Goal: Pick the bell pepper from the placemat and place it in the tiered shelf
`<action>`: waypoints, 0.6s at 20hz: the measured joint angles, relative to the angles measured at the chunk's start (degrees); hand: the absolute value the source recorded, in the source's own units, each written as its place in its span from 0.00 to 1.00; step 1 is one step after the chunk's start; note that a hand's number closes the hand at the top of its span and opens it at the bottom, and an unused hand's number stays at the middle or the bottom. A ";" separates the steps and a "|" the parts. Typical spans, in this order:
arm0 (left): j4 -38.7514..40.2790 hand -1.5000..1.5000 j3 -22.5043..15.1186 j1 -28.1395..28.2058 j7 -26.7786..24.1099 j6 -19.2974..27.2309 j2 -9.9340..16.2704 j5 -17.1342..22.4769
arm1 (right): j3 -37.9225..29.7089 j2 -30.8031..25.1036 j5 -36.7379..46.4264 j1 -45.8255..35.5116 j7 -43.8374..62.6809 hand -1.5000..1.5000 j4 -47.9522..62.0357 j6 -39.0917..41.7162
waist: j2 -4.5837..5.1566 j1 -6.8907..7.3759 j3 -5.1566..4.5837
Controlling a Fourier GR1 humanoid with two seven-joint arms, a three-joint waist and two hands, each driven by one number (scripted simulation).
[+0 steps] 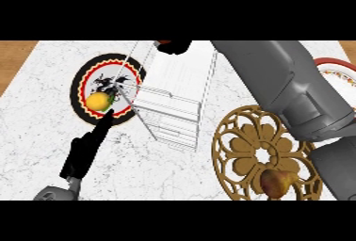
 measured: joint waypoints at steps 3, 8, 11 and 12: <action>0.15 0.50 -0.17 0.18 -0.36 -0.43 0.12 -0.08 | -4.73 1.35 -5.43 0.05 2.09 0.00 2.70 6.31 | -0.18 0.54 0.09; -0.22 0.50 -0.53 -0.19 0.06 -0.51 0.07 -0.55 | -12.34 4.04 -13.90 -0.12 6.29 0.00 6.65 14.41 | -0.32 0.89 0.10; 0.73 0.50 0.34 -0.59 -0.55 -1.13 0.39 -0.05 | -16.87 5.46 -18.51 -0.56 8.49 0.00 8.54 16.54 | 0.06 0.86 -0.06; 0.61 0.50 0.31 -0.36 -0.75 -1.11 0.32 -0.15 | -18.17 5.99 -19.79 -0.47 8.97 0.00 8.91 16.71 | 0.08 0.72 -0.10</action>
